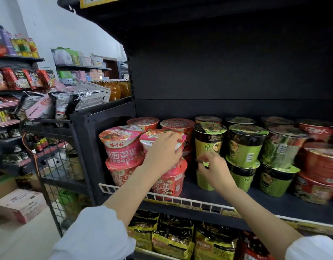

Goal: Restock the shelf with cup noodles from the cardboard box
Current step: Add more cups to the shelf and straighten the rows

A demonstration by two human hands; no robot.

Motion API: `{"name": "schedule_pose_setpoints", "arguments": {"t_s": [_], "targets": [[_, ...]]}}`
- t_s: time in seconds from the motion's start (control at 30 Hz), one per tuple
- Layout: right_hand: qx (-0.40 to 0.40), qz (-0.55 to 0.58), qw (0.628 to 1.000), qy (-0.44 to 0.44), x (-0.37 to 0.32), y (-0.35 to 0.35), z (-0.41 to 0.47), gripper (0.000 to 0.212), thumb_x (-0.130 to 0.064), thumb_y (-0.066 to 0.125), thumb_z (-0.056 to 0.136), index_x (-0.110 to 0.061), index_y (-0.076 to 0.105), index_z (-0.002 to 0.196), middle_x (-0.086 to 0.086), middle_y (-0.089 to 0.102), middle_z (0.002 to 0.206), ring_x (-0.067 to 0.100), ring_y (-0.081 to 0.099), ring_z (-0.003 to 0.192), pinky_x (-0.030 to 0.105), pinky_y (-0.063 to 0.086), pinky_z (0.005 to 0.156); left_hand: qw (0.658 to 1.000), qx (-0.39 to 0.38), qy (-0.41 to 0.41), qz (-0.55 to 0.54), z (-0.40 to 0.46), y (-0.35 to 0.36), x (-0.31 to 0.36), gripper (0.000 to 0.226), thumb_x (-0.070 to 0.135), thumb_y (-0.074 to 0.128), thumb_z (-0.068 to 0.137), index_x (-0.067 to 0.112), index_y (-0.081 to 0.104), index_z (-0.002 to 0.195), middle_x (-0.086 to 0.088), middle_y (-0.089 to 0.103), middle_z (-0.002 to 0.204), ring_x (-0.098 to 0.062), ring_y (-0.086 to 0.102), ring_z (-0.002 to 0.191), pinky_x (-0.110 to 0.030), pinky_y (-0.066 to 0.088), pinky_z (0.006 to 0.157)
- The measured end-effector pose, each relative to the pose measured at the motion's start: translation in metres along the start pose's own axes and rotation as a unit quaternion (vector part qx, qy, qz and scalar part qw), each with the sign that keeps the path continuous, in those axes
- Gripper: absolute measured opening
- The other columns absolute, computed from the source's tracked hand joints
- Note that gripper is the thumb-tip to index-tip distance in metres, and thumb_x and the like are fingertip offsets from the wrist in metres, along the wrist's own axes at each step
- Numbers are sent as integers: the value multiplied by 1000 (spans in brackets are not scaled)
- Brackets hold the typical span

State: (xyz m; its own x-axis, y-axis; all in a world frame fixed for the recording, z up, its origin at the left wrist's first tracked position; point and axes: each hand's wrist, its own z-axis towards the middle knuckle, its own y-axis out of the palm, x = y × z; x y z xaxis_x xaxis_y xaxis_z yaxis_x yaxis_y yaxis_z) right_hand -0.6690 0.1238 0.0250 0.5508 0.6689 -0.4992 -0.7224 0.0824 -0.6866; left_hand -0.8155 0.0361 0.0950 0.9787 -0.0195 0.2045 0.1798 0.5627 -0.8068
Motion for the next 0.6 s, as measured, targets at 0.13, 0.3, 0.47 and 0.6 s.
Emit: {"name": "schedule_pose_setpoints", "arguments": {"t_s": [0.13, 0.3, 0.47, 0.6], "targets": [[11, -51, 997, 55, 29, -21, -5, 39, -13, 58, 88, -8, 51, 126, 9, 52, 119, 25, 50, 114, 30, 40, 93, 998, 6, 55, -10, 11, 23, 29, 39, 18, 51, 92, 16, 47, 131, 0, 49, 130, -15, 41, 123, -28, 38, 99], [-90, -145, 985, 38, 43, -28, 0, 41, -22, 57, 91, -8, 44, 127, 10, 50, 120, 28, 49, 117, 32, 42, 90, 998, -7, 60, 24, 38, 46, 47, 54, 23, 58, 90, 13, 37, 138, -4, 45, 137, -21, 41, 127, -31, 39, 100], [-141, -265, 954, -4, 50, -17, 10, 36, -22, 55, 93, -9, 46, 125, 9, 50, 127, 27, 48, 122, 37, 48, 86, 995, -53, 65, 50, 66, 55, 49, 67, 29, 59, 92, 17, 25, 149, -4, 27, 154, -21, 24, 142, -32, 26, 112], [-124, -279, 952, -26, 64, -6, 16, 31, -5, 54, 90, -10, 48, 120, 10, 54, 115, 29, 53, 113, 36, 49, 81, 994, -80, 55, 58, 77, 61, 44, 59, 32, 54, 94, 21, 30, 147, -3, 34, 151, -21, 27, 140, -34, 26, 113]]}}
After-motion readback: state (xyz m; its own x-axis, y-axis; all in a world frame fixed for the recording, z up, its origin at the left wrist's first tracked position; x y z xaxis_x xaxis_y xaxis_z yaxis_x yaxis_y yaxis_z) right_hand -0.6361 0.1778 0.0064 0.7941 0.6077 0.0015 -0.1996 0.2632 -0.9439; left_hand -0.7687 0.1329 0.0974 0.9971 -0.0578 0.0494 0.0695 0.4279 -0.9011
